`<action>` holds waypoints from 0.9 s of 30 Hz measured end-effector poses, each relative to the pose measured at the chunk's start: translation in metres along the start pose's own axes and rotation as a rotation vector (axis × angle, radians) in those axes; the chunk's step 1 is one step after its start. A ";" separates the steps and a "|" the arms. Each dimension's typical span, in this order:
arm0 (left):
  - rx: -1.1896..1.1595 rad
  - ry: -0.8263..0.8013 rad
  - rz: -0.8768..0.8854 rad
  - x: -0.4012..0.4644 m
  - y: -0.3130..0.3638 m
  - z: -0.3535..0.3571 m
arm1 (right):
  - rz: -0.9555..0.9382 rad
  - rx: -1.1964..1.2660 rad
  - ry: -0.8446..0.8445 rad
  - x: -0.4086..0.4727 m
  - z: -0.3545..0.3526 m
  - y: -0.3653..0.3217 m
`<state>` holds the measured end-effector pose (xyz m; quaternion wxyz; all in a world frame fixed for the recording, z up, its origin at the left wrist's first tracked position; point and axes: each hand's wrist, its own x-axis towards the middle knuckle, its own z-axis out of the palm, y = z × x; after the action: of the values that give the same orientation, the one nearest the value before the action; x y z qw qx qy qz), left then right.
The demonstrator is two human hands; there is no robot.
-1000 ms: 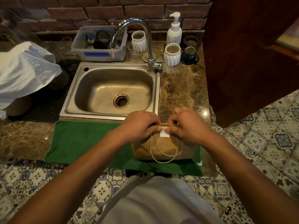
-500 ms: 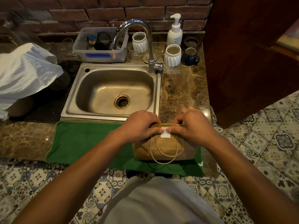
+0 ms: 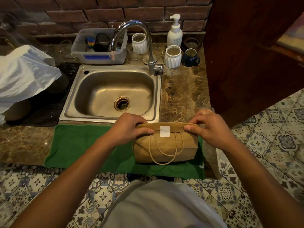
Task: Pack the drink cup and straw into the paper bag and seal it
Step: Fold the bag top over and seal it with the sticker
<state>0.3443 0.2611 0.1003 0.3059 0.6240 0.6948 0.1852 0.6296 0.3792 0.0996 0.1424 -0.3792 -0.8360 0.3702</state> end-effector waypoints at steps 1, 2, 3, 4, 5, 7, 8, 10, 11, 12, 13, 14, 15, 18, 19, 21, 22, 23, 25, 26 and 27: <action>-0.015 0.023 -0.018 -0.002 -0.004 -0.002 | 0.022 0.024 0.015 -0.001 -0.002 0.004; -0.042 0.045 -0.033 -0.004 -0.008 -0.003 | 0.038 0.049 0.029 -0.002 -0.002 0.007; -0.087 0.060 -0.046 -0.006 -0.011 -0.003 | 0.048 0.072 0.044 -0.003 -0.001 0.011; -0.148 0.067 -0.064 -0.008 -0.013 -0.002 | 0.057 0.093 0.057 -0.003 0.001 0.013; -0.223 0.071 -0.089 -0.010 -0.014 0.001 | 0.072 0.122 0.065 -0.004 0.003 0.015; -0.384 0.094 -0.142 -0.013 -0.017 0.005 | 0.118 0.209 0.082 -0.006 0.011 0.020; -0.466 0.113 -0.164 -0.015 -0.018 0.008 | 0.145 0.254 0.095 -0.008 0.015 0.023; -0.625 0.155 -0.193 -0.019 -0.017 0.015 | 0.208 0.351 0.144 -0.014 0.023 0.025; -0.698 0.172 -0.199 -0.020 -0.015 0.019 | 0.234 0.392 0.179 -0.017 0.027 0.026; -0.756 0.188 -0.199 -0.021 -0.013 0.022 | 0.247 0.411 0.221 -0.020 0.031 0.026; -0.788 0.208 -0.192 -0.023 -0.009 0.026 | 0.245 0.408 0.262 -0.022 0.035 0.024; -0.795 0.234 -0.178 -0.024 -0.006 0.028 | 0.231 0.395 0.295 -0.023 0.038 0.022; -0.780 0.258 -0.158 -0.026 -0.003 0.029 | 0.209 0.380 0.323 -0.024 0.041 0.020; -0.691 0.261 -0.116 -0.028 -0.001 0.025 | 0.163 0.354 0.369 -0.021 0.041 0.013; -0.678 0.248 -0.122 -0.028 -0.001 0.023 | 0.157 0.353 0.370 -0.021 0.039 0.012; -0.671 0.221 -0.139 -0.030 -0.001 0.018 | 0.143 0.345 0.374 -0.022 0.036 0.011; -0.668 0.211 -0.137 -0.032 0.000 0.017 | 0.136 0.344 0.378 -0.023 0.035 0.010; -0.668 0.208 -0.131 -0.033 0.001 0.015 | 0.128 0.346 0.380 -0.024 0.035 0.009; -0.693 0.221 -0.123 -0.037 0.001 0.014 | 0.106 0.337 0.375 -0.026 0.035 0.006; -0.712 0.231 -0.131 -0.038 0.002 0.013 | 0.099 0.330 0.371 -0.026 0.036 0.005; -0.730 0.238 -0.141 -0.039 0.003 0.013 | 0.100 0.327 0.368 -0.026 0.036 0.004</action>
<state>0.3564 0.2213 0.0995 0.4368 0.3991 0.6551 0.4698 0.6303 0.3431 0.0731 0.3333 -0.4530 -0.7053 0.4316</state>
